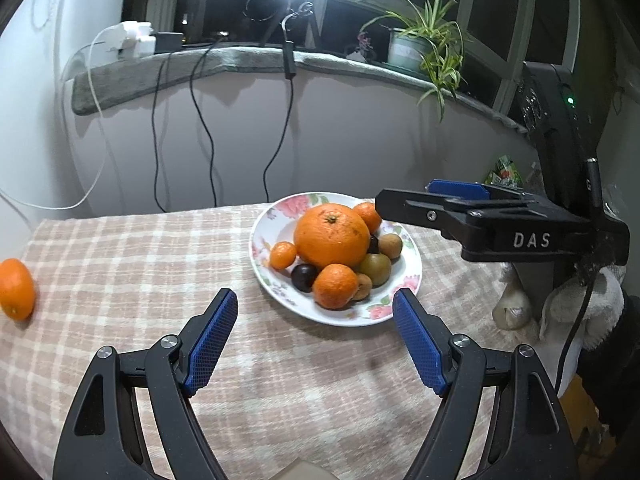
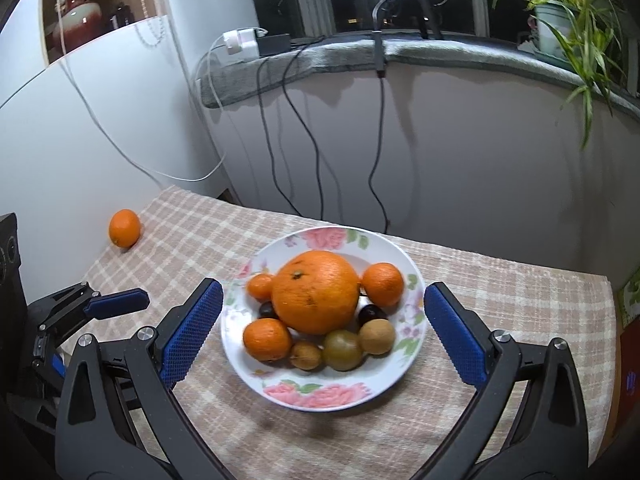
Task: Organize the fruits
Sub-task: 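Move both tools toward the large orange lying on the table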
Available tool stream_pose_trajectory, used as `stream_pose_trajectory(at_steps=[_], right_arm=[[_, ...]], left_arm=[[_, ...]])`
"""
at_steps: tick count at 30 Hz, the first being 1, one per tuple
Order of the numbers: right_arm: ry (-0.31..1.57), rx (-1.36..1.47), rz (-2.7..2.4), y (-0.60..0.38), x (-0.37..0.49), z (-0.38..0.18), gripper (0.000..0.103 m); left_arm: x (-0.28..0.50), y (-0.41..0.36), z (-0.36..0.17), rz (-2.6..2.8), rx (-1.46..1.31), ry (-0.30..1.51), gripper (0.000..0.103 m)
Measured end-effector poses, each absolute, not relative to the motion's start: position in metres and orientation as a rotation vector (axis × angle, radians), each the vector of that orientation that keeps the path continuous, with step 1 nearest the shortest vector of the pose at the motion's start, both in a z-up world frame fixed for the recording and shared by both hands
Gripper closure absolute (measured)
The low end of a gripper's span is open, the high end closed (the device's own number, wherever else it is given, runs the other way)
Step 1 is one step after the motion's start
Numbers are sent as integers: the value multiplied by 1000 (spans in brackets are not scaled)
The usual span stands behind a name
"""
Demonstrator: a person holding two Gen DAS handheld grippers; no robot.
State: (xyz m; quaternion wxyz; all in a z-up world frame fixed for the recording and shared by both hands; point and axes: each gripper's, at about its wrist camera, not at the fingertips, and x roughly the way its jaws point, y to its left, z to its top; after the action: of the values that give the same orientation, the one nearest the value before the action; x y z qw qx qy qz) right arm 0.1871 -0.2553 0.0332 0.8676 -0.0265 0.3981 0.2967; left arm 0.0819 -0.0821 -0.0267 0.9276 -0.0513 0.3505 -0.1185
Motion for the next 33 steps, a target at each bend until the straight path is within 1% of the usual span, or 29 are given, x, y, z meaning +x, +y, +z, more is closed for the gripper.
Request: stream_pose_trajectory(at_steps=[5, 9, 15, 26, 33], right_arm=[[836, -75, 663, -236, 180, 35, 1], [844, -77, 699, -222, 176, 35, 11], [860, -97, 757, -194, 171, 32, 15], [861, -134, 874, -127, 165, 24, 16], [911, -13, 930, -90, 181, 8, 16]], left_arm=[[76, -64, -25, -216, -134, 702, 23], [71, -47, -26, -190, -156, 694, 23], [64, -15, -29, -132, -198, 688, 23], [53, 66, -40, 13, -314, 683, 23], [48, 112, -50, 112, -342, 678, 23]])
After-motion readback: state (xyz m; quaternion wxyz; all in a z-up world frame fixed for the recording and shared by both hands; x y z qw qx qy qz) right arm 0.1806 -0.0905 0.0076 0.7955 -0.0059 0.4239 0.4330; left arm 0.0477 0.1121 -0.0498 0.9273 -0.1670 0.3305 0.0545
